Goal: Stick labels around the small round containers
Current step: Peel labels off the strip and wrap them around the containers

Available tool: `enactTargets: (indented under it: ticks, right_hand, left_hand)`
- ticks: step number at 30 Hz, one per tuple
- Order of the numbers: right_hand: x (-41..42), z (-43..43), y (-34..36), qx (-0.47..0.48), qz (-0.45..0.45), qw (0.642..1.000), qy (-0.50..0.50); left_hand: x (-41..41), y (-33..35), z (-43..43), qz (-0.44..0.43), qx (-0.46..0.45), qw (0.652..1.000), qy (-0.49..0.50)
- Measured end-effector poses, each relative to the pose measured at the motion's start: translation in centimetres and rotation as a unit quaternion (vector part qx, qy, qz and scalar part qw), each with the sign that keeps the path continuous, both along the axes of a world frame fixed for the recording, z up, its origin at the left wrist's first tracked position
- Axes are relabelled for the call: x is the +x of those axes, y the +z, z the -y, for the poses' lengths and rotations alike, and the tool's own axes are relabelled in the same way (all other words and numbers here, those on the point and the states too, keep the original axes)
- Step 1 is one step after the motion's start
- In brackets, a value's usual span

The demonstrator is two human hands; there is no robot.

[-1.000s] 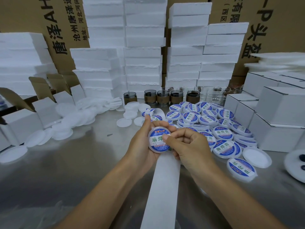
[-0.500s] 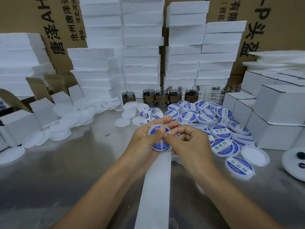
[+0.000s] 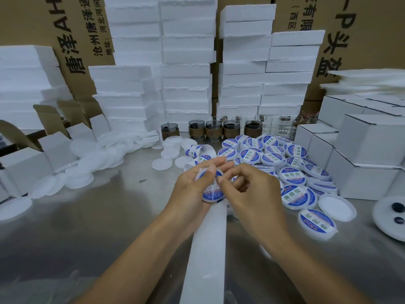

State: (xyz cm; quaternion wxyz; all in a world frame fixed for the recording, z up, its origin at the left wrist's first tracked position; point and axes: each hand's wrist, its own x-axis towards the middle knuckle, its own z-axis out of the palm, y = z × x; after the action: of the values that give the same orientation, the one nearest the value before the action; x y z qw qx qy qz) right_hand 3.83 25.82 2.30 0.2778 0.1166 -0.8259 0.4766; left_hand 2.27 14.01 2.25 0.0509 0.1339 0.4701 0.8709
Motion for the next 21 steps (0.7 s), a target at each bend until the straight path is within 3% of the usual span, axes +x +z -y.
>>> enactTargets:
  ticks: [4, 7, 10, 15, 21]
  right_hand:
    - [-0.1, -0.1, -0.5, 0.106, -0.002, 0.994, 0.025]
    - [-0.1, 0.1, -0.8, 0.107, -0.003, 0.994, 0.021]
    - [0.0, 0.3, -0.6, 0.031, 0.014, 0.999, 0.008]
    - [-0.1, -0.1, 0.6, -0.163, 0.158, 0.971, 0.073]
    - [-0.1, -0.3, 1.0, -0.167, 0.133, 0.968, 0.132]
  left_hand:
    - [0.1, 0.1, 0.2, 0.003, -0.008, 1.000, -0.006]
    - [0.1, 0.2, 0.2, 0.004, 0.001, 1.000, -0.025]
    - [-0.1, 0.2, 0.4, 0.006, 0.015, 0.999, -0.039]
    - [-0.1, 0.3, 0.4, 0.009, 0.034, 0.997, -0.062]
    - [-0.1, 0.4, 0.6, 0.019, -0.002, 0.998, -0.057]
